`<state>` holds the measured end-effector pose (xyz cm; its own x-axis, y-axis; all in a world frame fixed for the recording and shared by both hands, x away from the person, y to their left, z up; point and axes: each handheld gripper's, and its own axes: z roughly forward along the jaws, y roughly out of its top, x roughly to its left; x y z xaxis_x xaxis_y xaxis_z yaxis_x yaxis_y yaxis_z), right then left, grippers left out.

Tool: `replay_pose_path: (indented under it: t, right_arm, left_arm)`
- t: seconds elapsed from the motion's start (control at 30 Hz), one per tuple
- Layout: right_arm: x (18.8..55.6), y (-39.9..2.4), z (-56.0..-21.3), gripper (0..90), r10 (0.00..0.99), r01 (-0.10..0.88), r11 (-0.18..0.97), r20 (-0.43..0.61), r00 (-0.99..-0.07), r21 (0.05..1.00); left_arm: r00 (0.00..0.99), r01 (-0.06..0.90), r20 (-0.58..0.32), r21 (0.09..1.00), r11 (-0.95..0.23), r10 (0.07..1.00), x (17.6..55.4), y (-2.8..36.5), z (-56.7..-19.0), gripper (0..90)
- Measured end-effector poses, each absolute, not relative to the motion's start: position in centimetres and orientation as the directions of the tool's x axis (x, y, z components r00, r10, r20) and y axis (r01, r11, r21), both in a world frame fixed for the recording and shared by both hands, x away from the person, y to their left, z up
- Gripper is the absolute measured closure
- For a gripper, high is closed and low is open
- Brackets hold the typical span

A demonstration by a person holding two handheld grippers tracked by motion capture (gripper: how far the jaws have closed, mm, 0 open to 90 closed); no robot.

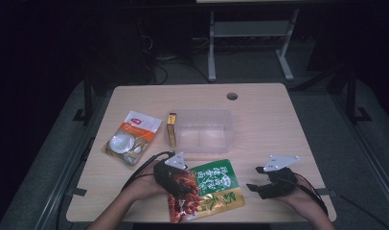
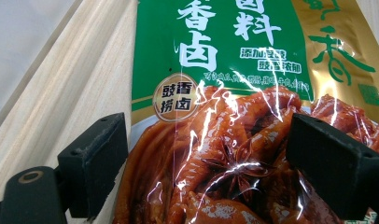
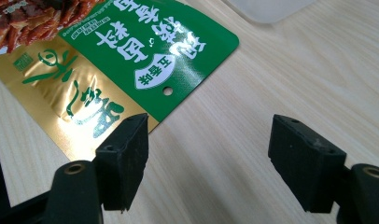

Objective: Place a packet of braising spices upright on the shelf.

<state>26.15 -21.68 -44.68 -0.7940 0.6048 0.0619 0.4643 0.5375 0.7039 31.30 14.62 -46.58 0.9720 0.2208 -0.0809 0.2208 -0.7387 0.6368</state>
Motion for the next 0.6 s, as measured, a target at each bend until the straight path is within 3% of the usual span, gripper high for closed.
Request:
replay_pose_path:
  t: [0.13, 0.37, 0.53, 0.6]
  right_arm:
    - [26.1, -21.5, -44.8, 24.4, 0.592, 0.458, 0.551, 0.059, -0.803, 0.698]
    - [26.1, -21.3, -44.9, 13.6, 0.583, 0.467, 0.533, 0.094, -0.807, 0.706]
    - [26.1, -21.2, -44.8, 11.0, 0.553, 0.454, 0.517, 0.121, -0.824, 0.726]
    - [26.0, -20.9, -44.8, 14.3, 0.570, 0.469, 0.517, 0.121, -0.813, 0.716]
  left_arm:
    - [0.976, 0.200, -0.063, 0.628, -0.752, 0.206, 30.9, 14.4, -46.3, 18.6]
    - [0.985, 0.156, -0.040, 0.625, -0.764, 0.168, 30.2, 14.1, -46.0, 46.7]
    - [0.982, 0.181, -0.069, 0.626, -0.758, 0.178, 30.4, 14.2, -45.8, 67.4]
    - [0.979, 0.194, -0.076, 0.622, -0.759, 0.188, 30.5, 14.2, -45.8, 73.7]
